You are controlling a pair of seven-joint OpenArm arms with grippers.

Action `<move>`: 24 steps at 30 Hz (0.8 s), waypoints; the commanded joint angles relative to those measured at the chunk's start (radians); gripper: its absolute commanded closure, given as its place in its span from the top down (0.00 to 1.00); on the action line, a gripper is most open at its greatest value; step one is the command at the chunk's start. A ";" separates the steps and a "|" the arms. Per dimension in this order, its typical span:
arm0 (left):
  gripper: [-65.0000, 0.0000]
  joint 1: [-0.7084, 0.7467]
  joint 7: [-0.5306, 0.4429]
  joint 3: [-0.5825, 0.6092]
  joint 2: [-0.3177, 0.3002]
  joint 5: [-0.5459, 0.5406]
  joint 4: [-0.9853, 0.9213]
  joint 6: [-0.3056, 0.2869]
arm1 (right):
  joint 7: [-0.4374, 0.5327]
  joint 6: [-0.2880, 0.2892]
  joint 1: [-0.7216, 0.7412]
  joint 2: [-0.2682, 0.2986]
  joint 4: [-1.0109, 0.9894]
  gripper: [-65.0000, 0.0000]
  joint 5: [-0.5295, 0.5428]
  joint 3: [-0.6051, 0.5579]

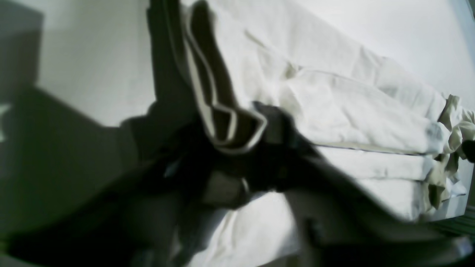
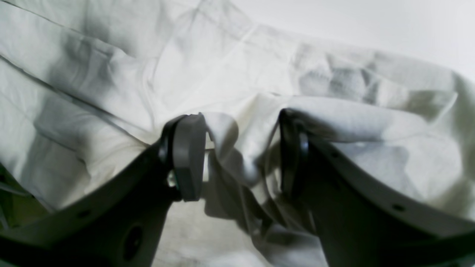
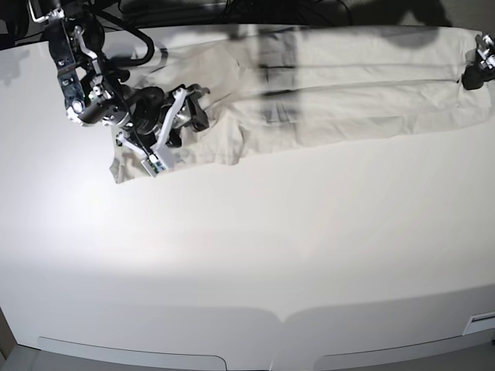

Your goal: Fold the T-shirt properly

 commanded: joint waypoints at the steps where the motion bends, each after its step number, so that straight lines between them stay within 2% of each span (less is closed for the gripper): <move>1: 0.04 0.022 0.104 0.014 0.006 0.114 -0.011 0.041 | 0.014 0.003 0.014 0.011 0.015 0.47 0.010 0.006; 2: 0.00 0.022 0.090 0.014 0.006 0.120 -0.011 0.041 | 0.014 0.003 0.014 0.011 0.015 0.47 0.009 0.006; 7: 0.00 0.016 -0.122 0.014 -0.006 0.239 -0.011 0.041 | 0.031 0.003 0.014 0.011 0.015 0.47 0.010 0.008; 11: 0.00 -0.035 -0.147 0.014 -0.024 0.286 -0.011 0.041 | 0.122 0.003 0.014 -0.001 0.015 0.47 0.040 0.008; 17: 0.00 -0.155 -0.146 0.014 -0.026 0.386 -0.011 0.041 | 0.137 0.003 0.023 -0.126 0.015 0.47 0.027 0.008; 20: 0.00 -0.209 -0.147 0.014 -0.027 0.460 -0.011 0.041 | 0.140 0.002 0.022 -0.184 0.015 0.47 -0.028 0.008; 24: 0.00 -0.256 -0.185 0.014 -0.034 0.595 -0.011 0.093 | 0.140 0.002 0.023 -0.254 0.015 0.47 -0.040 0.008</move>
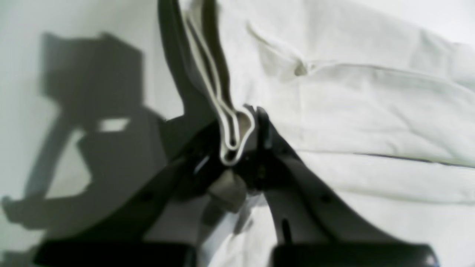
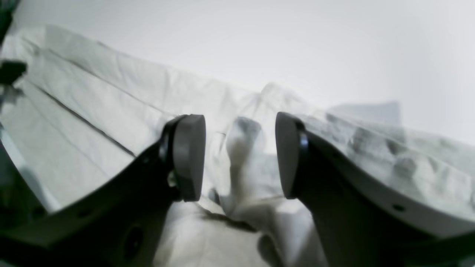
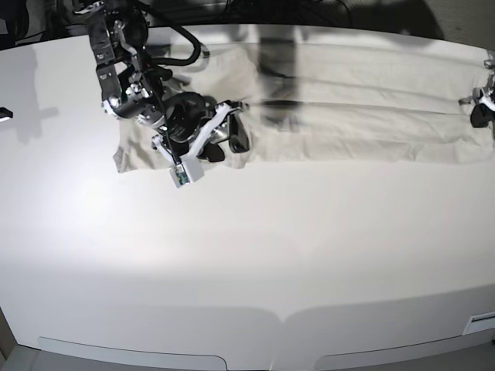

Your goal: Fold the T-shirt properly

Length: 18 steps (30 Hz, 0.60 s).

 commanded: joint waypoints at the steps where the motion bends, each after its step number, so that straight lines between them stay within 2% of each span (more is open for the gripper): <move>1: 0.00 -0.002 0.015 -0.002 -0.027 0.065 0.000 0.037 | 0.026 0.006 0.011 -0.020 0.015 0.47 0.010 0.002; 5: 0.00 -0.003 -0.019 -0.002 -0.070 0.090 0.000 0.050 | 0.012 0.006 0.011 -0.073 0.015 0.47 0.010 0.002; 8: 0.00 -0.003 -0.020 -0.002 -0.111 0.089 -0.001 0.087 | 0.011 0.006 0.011 -0.103 0.015 0.47 0.006 0.002; 11: 0.00 -0.003 -0.020 -0.002 -0.141 0.079 -0.001 0.089 | 0.011 0.007 0.011 -0.137 0.015 0.47 0.006 0.001; 14: 0.00 -0.003 0.000 -0.002 -0.159 0.019 0.000 0.089 | 0.017 0.008 0.012 -0.161 0.015 0.47 -0.010 0.001; 18: 0.00 -0.003 0.121 -0.002 -0.187 -0.153 0.010 0.087 | 0.023 0.008 0.014 -0.181 0.015 0.47 -0.106 0.001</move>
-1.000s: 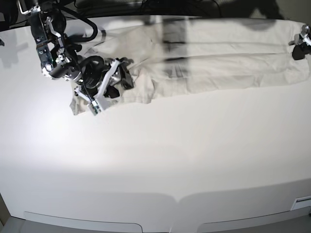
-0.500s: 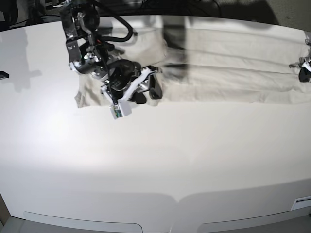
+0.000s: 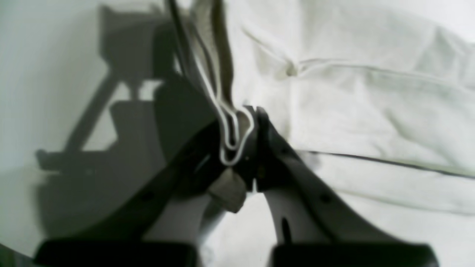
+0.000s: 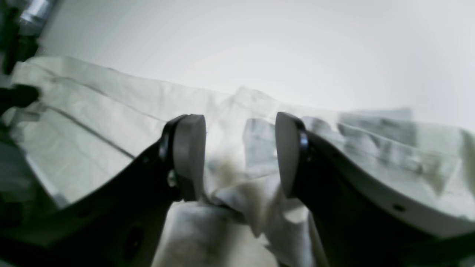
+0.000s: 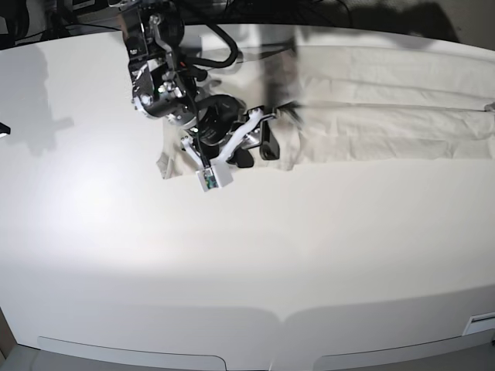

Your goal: Fold the T-shirt properly

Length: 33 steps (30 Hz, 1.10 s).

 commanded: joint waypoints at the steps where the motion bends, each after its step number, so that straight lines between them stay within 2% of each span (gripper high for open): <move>1: 0.00 -0.007 0.006 -0.008 -0.042 -0.047 0.029 -0.003 | 0.024 0.008 0.014 -0.008 0.015 0.47 -0.012 0.000; 4: 0.00 0.007 0.108 -0.008 -0.049 -0.174 0.087 -0.003 | 0.018 0.008 0.022 -0.010 0.015 0.47 -0.035 0.000; 6: 0.00 0.035 0.168 -0.008 -0.045 -0.299 0.151 -0.004 | 0.013 0.007 0.029 -0.010 0.015 0.47 -0.035 0.000; 9: 0.00 0.101 0.247 -0.008 -0.021 -0.442 0.273 -0.007 | 0.003 0.007 0.044 -0.010 0.015 0.47 -0.035 0.000; 12: 0.00 0.176 0.253 -0.008 0.043 -0.439 0.386 -0.006 | -0.004 0.007 0.061 -0.010 0.015 0.47 -0.035 0.000; 15: 0.00 0.225 0.223 -0.008 0.139 -0.440 0.485 -0.006 | -0.005 0.007 0.073 -0.010 0.015 0.47 -0.035 0.000; 23: 0.00 0.207 0.225 -0.008 0.420 -0.438 0.666 -0.006 | -0.005 0.008 0.080 -0.010 0.015 0.47 -0.035 0.000; 27: 0.00 0.182 0.249 -0.006 0.513 -0.359 0.676 -0.006 | -0.007 0.008 0.080 -0.010 0.015 0.47 -0.035 0.000; 33: 0.00 0.178 0.294 -0.002 0.623 -0.296 0.676 -0.007 | -0.008 0.008 0.080 -0.010 0.015 0.47 -0.035 0.000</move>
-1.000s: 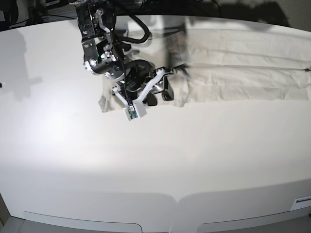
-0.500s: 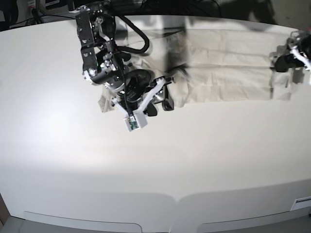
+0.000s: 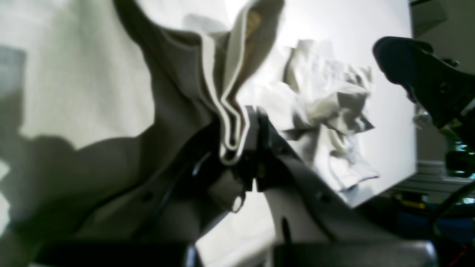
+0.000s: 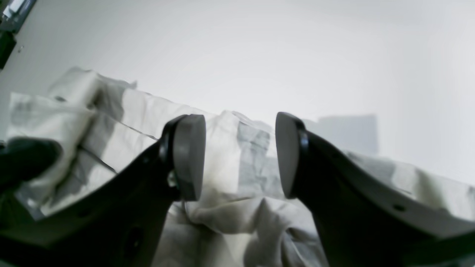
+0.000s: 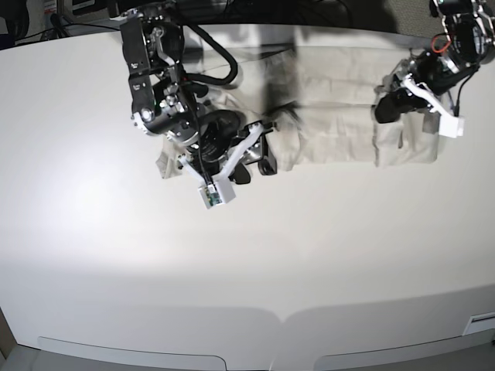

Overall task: Fold the T-shirt properly
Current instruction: 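Grasp the strip's other end with the left gripper and fold it inward, then release the strip and move the right gripper to the shirt's folded edge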

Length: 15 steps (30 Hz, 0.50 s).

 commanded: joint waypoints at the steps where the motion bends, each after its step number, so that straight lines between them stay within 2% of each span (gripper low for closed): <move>1: 0.00 -0.003 -0.010 0.005 0.004 0.002 0.018 -0.011 | 0.022 0.008 0.017 -0.003 0.015 0.47 0.015 0.000; 5: 0.00 -0.006 -0.052 0.061 0.037 0.093 0.018 -0.011 | 0.018 0.007 0.025 -0.003 0.015 0.47 0.016 0.000; 8: 0.00 -0.005 -0.100 0.109 0.038 0.148 0.018 -0.011 | 0.014 0.008 0.028 -0.003 0.015 0.47 0.015 0.000; 13: 0.00 -0.008 -0.165 0.144 0.038 0.163 0.018 -0.011 | 0.005 0.008 0.028 -0.002 0.015 0.47 0.015 0.000; 15: 0.20 -0.014 -0.155 0.143 0.038 0.163 0.018 -0.011 | 0.003 0.008 0.028 -0.002 0.015 0.47 0.015 0.000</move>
